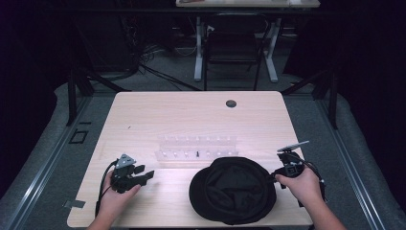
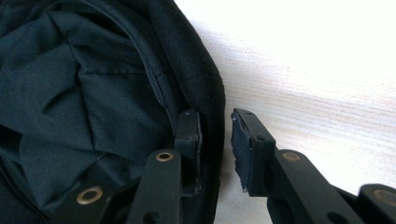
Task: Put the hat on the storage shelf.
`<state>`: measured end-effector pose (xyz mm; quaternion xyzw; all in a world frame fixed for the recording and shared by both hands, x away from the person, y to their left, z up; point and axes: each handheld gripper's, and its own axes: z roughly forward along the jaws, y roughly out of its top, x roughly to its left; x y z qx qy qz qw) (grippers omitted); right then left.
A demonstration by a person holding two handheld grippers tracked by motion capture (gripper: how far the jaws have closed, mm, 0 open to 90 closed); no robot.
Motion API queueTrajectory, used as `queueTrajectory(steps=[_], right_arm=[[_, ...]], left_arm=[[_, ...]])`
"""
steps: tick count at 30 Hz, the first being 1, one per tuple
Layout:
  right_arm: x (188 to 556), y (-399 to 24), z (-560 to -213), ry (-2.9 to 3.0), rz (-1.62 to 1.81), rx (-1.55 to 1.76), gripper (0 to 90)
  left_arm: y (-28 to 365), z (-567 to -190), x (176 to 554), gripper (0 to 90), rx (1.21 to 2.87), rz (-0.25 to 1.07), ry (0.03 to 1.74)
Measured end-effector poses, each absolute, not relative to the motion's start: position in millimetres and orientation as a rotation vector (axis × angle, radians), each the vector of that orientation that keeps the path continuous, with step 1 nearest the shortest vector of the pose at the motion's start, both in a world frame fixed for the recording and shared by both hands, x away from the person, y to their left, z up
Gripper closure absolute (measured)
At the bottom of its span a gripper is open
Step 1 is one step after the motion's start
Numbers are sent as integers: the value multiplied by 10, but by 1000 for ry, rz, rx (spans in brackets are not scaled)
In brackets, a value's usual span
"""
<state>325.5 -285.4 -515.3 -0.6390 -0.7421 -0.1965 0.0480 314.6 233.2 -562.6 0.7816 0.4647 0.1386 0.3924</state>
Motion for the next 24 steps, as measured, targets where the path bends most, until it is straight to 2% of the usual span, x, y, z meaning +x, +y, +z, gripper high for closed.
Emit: queueTrajectory(steps=[13, 19, 24], right_arm=[[3300, -2820, -5197, -2259, -512, -1921, 763], [3314, -2816, -5253, -2233, -517, -1916, 733], [3357, -2830, -5277, -2249, -455, -1877, 751]], left_arm=[[2329, -5629, 3148, 496, 1984, 354, 1180], [2327, -5629, 3148, 496, 1988, 350, 1178], [2322, -5628, 3149, 495, 1996, 349, 1179]])
